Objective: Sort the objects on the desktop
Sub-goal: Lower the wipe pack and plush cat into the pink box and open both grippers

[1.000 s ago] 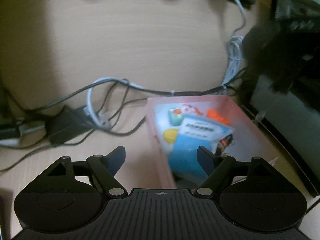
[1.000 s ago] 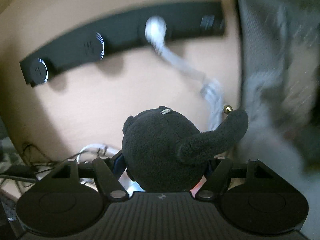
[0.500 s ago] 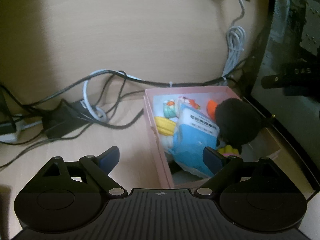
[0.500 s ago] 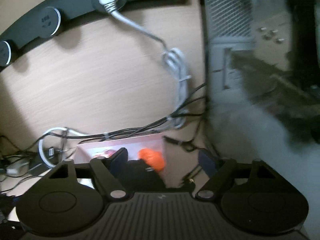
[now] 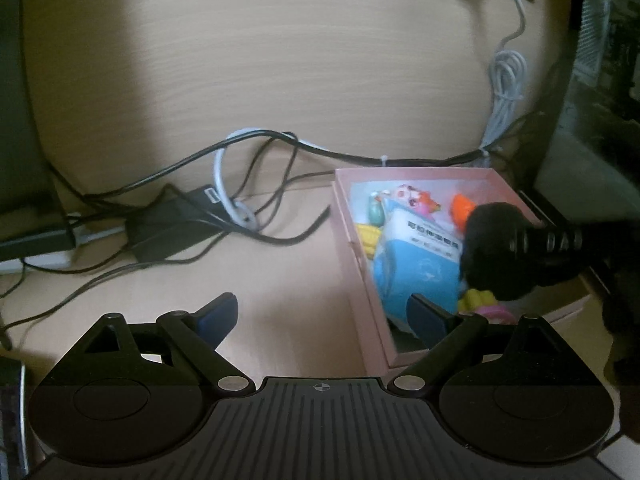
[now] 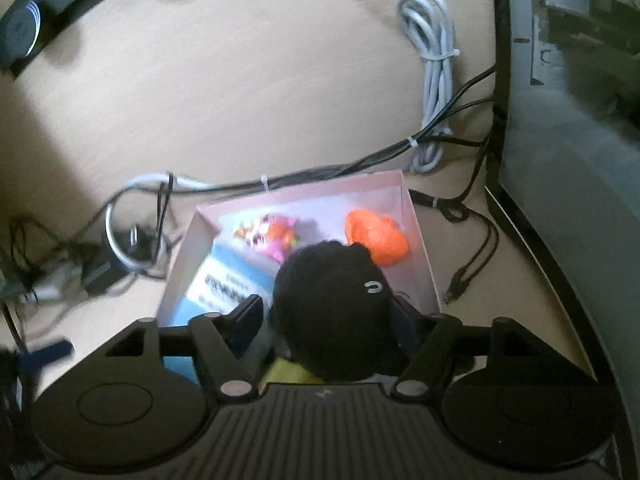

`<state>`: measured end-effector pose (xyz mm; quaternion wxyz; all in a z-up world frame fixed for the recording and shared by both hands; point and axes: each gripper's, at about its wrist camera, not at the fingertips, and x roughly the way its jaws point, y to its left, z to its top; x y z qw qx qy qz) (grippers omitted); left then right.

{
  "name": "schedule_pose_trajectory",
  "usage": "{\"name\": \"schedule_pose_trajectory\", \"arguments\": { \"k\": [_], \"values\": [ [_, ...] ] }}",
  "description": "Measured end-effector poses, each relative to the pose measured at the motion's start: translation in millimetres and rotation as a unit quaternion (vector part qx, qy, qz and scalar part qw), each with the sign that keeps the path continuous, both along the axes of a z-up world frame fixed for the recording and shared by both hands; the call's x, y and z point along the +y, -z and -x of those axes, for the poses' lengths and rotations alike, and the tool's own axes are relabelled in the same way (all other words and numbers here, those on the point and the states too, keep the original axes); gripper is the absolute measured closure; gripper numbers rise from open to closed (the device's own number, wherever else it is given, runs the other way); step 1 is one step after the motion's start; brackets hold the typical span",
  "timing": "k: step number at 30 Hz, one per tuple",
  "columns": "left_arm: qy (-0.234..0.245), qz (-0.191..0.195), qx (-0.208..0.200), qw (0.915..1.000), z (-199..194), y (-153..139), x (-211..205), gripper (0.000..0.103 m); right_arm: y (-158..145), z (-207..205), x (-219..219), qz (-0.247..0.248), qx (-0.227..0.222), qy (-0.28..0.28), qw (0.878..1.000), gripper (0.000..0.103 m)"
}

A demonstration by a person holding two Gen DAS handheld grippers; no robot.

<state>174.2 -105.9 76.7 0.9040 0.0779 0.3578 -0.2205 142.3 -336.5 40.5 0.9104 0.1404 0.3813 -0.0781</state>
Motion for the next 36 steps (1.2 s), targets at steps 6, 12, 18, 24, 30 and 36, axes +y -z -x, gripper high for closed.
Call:
{"name": "schedule_pose_trajectory", "arguments": {
  "k": [6,12,18,24,30,36],
  "values": [
    [0.012,0.002,-0.006,0.9999,5,-7,-3,0.007,15,-15,19,0.098,0.010,-0.042,0.994,0.024],
    [0.002,0.011,-0.004,0.9999,10,-8,8,0.007,-3,-20,5,0.067,0.002,-0.030,0.997,0.033],
    [-0.012,0.029,0.014,0.9994,10,-4,18,0.007,-62,2,-50,-0.145,-0.065,0.005,0.987,0.033],
    [-0.005,0.034,0.019,0.9992,13,-3,18,0.007,-67,7,-51,-0.148,-0.042,-0.001,0.988,0.029],
    [-0.007,0.030,0.026,0.9992,14,1,22,0.006,-62,15,-47,-0.065,-0.048,0.025,0.996,0.025],
    [0.010,0.035,0.039,0.9986,17,7,15,0.006,-63,31,-55,-0.065,-0.054,0.029,0.996,0.025]
  ]
}}
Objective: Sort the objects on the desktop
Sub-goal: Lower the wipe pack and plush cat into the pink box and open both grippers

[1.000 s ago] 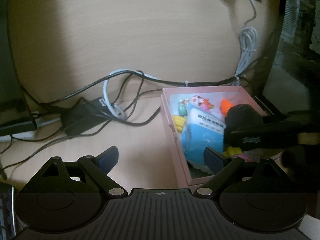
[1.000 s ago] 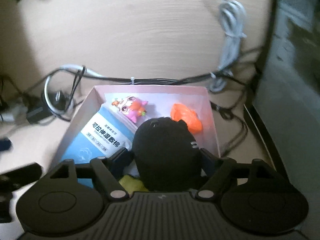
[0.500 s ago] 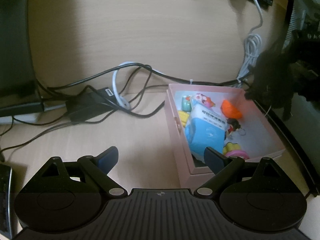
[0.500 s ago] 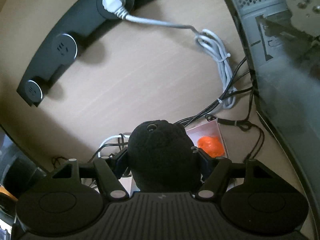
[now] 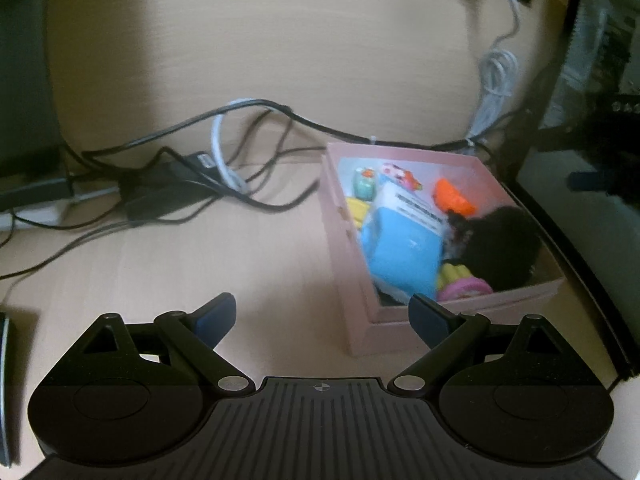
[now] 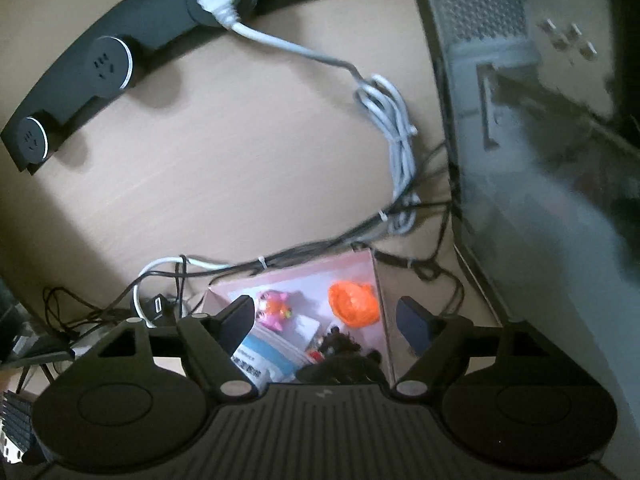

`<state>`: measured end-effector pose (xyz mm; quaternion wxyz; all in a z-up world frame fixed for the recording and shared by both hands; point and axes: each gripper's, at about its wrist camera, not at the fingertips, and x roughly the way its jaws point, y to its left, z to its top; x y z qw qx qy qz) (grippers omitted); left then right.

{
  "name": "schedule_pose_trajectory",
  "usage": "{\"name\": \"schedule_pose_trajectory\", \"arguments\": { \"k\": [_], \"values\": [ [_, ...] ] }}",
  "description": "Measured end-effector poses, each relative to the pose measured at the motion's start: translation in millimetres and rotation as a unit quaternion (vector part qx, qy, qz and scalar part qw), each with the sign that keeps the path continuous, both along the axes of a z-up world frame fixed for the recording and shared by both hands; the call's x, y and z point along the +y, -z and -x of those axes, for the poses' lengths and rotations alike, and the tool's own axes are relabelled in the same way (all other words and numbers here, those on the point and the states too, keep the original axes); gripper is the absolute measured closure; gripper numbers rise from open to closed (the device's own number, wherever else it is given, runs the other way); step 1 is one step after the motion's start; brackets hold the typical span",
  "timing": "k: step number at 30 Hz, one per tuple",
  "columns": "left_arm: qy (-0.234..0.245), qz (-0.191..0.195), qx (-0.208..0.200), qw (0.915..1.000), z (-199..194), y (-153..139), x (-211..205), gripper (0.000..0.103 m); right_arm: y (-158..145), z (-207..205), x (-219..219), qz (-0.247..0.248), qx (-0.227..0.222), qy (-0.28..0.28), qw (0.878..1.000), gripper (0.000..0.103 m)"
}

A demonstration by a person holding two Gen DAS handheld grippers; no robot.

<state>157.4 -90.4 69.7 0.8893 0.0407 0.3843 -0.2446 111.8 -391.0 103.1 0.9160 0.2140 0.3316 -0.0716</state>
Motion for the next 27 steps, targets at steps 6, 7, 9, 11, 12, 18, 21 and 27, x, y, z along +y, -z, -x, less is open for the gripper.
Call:
{"name": "schedule_pose_trajectory", "arguments": {
  "k": [6,7,9,11,12,18,21,27],
  "values": [
    [0.026,-0.004,0.001,0.9996,6,2,-10,0.006,22,0,0,-0.040,0.025,-0.007,0.999,0.025],
    [0.027,-0.004,0.002,0.9996,6,2,-11,0.006,23,-2,5,-0.036,0.025,-0.015,0.999,0.026],
    [0.027,-0.002,0.002,0.9996,6,2,-10,0.006,24,-7,15,-0.030,0.027,-0.032,0.999,0.031],
    [0.025,-0.003,0.003,0.9997,5,3,-9,0.006,28,-13,24,-0.019,0.036,-0.039,0.998,0.035],
    [0.022,-0.003,0.004,0.9997,4,3,-8,0.006,31,-16,28,-0.009,0.042,-0.038,0.998,0.036],
    [0.017,-0.005,0.014,0.9998,1,9,-6,0.005,43,-30,33,0.022,0.036,-0.036,0.998,0.037],
    [0.022,-0.003,0.014,0.9997,1,11,-8,0.005,42,-42,32,0.030,0.036,-0.034,0.998,0.037],
    [0.021,-0.003,0.022,0.9995,-4,16,-9,0.005,27,-59,64,0.053,0.002,-0.088,0.995,0.041]
  ]
}}
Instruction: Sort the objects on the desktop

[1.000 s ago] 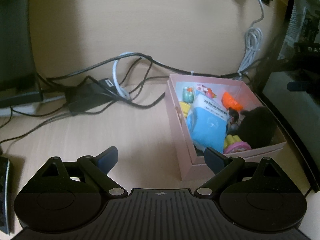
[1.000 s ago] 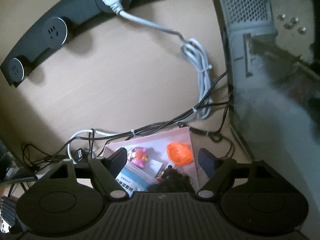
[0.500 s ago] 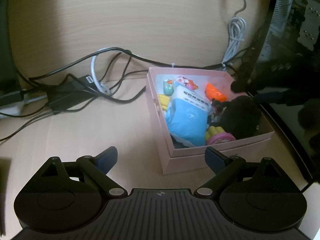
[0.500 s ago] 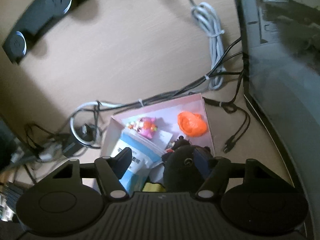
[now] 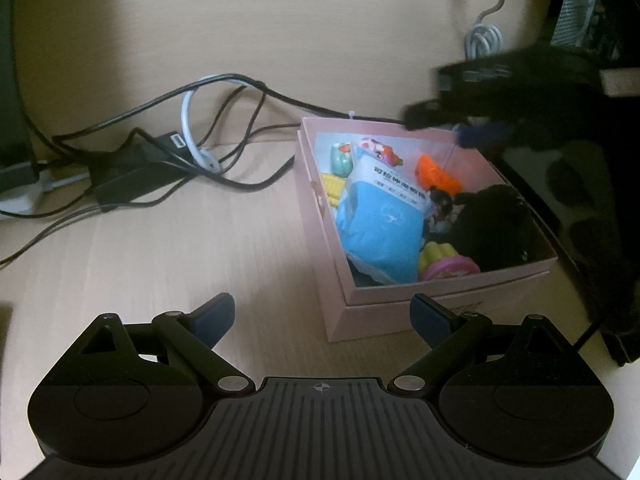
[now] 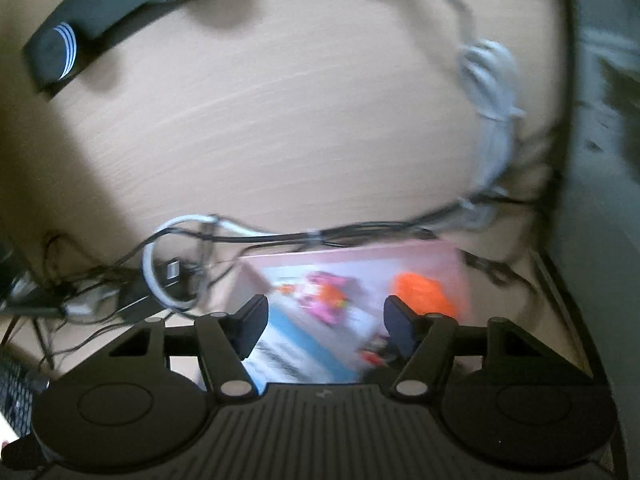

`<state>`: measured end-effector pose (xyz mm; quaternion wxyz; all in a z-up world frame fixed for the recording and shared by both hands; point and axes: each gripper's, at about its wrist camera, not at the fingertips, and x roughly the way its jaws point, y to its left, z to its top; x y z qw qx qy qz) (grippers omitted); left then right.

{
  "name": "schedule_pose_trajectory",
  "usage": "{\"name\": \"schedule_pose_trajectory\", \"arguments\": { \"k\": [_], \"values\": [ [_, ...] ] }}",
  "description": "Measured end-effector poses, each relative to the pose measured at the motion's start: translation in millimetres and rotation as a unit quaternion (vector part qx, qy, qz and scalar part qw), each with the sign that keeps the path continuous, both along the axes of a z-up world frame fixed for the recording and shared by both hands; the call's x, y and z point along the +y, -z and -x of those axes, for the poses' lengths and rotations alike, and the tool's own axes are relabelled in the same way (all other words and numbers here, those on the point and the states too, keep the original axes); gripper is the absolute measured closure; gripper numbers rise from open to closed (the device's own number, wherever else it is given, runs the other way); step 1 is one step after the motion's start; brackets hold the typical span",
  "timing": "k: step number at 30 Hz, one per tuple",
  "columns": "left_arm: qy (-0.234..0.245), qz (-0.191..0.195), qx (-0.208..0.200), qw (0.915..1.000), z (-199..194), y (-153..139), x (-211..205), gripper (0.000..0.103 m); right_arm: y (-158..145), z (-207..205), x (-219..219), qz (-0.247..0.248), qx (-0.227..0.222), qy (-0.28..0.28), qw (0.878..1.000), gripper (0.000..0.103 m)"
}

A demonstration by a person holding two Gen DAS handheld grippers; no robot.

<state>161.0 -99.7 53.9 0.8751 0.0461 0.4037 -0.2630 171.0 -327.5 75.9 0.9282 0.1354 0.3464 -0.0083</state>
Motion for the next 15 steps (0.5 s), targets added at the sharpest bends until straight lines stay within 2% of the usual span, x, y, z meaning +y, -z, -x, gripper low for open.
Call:
{"name": "schedule_pose_trajectory", "arguments": {
  "k": [4,7,11,15],
  "values": [
    [0.000,-0.002,0.002,1.0000,0,2,2,0.005,14,-26,32,0.041,0.013,-0.050,0.998,0.051],
    [-0.009,-0.003,0.002,1.0000,-2,4,8,0.003,35,-40,47,0.065,0.067,-0.077,0.993,0.053],
    [-0.022,-0.006,0.013,0.9997,-6,10,12,0.003,38,-19,55,0.106,0.053,-0.112,0.987,0.053],
    [-0.012,-0.005,-0.001,0.9999,5,4,10,0.003,18,5,43,0.089,0.022,-0.100,0.991,0.050]
  ]
}}
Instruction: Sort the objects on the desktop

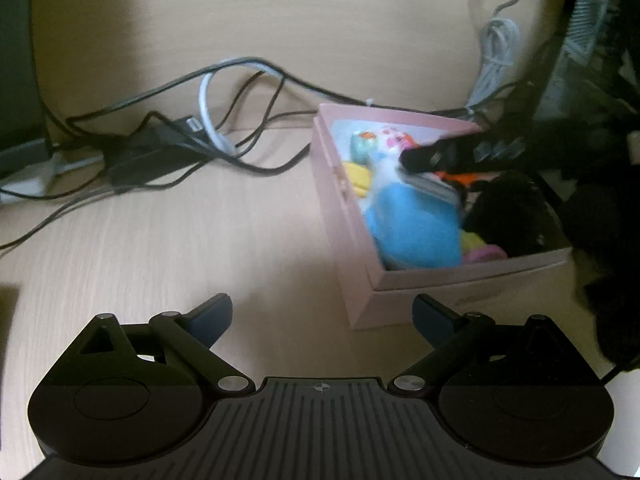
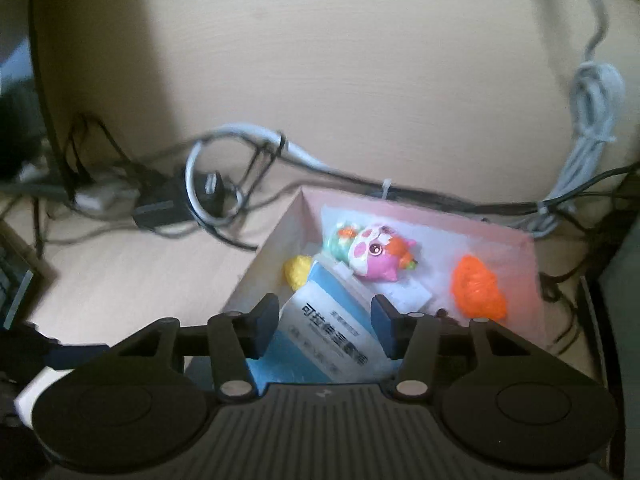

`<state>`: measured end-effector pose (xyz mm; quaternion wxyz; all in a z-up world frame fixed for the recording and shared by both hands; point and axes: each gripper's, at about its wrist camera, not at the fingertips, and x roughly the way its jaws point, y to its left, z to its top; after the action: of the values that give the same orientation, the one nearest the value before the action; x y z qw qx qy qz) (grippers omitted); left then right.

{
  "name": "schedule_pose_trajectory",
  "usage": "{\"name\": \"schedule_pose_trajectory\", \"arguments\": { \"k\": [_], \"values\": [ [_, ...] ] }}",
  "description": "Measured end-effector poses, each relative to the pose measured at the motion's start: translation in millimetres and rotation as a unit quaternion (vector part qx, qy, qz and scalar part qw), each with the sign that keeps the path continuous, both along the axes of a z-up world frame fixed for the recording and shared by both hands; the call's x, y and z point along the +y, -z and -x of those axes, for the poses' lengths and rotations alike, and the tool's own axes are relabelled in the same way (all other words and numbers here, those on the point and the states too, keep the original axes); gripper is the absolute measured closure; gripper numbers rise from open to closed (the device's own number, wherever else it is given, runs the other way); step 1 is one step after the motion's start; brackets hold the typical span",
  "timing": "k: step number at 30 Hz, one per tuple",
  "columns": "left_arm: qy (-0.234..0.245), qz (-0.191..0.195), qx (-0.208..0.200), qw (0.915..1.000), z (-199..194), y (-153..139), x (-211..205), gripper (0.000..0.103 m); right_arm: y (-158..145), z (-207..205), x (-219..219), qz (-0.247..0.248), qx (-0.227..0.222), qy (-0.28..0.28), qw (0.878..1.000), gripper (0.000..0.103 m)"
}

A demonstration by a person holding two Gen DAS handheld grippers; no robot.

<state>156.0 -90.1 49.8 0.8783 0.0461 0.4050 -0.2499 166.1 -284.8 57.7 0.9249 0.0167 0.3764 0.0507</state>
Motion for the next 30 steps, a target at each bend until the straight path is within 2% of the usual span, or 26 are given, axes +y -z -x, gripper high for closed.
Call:
{"name": "schedule_pose_trajectory", "arguments": {
  "k": [4,9,10,13,15,18,21,25,30],
  "values": [
    [-0.005,-0.002,-0.021,0.9998,22,-12,4,0.003,-28,39,-18,-0.019,-0.037,0.038,0.998,0.036],
    [-0.022,0.013,-0.064,0.9977,62,-34,19,0.001,-48,89,-39,-0.031,-0.063,0.084,0.994,0.024],
    [-0.027,0.013,-0.067,0.9973,66,-36,21,0.000,-51,102,-42,-0.033,-0.069,0.094,0.993,0.020],
    [-0.038,0.010,-0.060,0.9974,79,-32,28,0.000,-52,132,-45,-0.035,-0.071,0.116,0.990,0.018],
    [-0.036,0.007,-0.053,0.9979,90,-27,33,0.000,-47,154,-41,-0.034,-0.067,0.125,0.989,0.014],
    [-0.029,0.003,-0.049,0.9984,110,-12,41,0.000,-29,188,-28,-0.026,-0.062,0.137,0.988,0.000],
    [-0.031,-0.007,-0.044,0.9985,126,3,51,0.000,-1,218,-6,-0.006,-0.055,0.136,0.989,0.000],
    [-0.025,-0.024,-0.058,0.9977,139,11,62,0.000,30,244,26,0.025,-0.043,0.120,0.992,0.000],
    [-0.030,-0.030,-0.062,0.9972,142,20,66,0.000,50,256,35,0.019,-0.027,0.130,0.991,0.000]
  ]
}}
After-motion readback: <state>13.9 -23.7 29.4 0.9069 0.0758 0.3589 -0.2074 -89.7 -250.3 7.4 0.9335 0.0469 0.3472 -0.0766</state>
